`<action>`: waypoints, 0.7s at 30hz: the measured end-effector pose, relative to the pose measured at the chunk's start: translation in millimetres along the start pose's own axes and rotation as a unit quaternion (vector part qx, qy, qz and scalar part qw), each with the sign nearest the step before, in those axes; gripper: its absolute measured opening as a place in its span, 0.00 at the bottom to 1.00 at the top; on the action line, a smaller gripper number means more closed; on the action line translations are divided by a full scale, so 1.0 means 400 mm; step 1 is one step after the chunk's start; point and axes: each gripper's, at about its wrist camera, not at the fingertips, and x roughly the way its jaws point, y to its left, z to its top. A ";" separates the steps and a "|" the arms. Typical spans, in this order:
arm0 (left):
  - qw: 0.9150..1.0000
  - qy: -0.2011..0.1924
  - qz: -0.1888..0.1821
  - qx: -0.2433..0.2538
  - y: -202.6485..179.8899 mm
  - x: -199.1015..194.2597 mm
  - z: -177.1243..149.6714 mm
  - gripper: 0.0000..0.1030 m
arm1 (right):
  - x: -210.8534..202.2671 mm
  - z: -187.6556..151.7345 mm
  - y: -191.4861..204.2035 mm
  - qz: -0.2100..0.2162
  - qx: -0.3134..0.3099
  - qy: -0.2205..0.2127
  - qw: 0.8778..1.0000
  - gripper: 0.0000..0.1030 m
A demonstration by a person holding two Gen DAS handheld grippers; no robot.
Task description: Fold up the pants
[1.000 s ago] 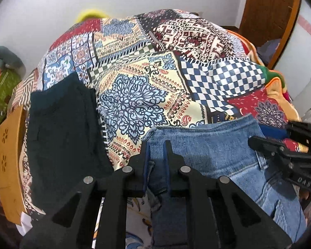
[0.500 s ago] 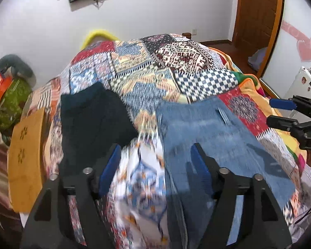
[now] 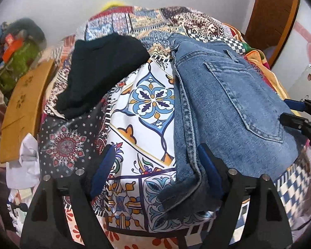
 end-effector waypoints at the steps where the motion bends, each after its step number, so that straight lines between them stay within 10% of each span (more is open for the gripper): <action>1: 1.000 -0.008 0.008 0.004 -0.003 -0.002 -0.004 0.82 | -0.001 -0.010 -0.005 -0.007 0.012 -0.008 1.000 0.84; 21: 0.998 -0.054 0.027 0.023 0.005 -0.075 0.102 0.83 | -0.112 -0.002 -0.058 -0.047 0.020 -0.060 0.997 0.84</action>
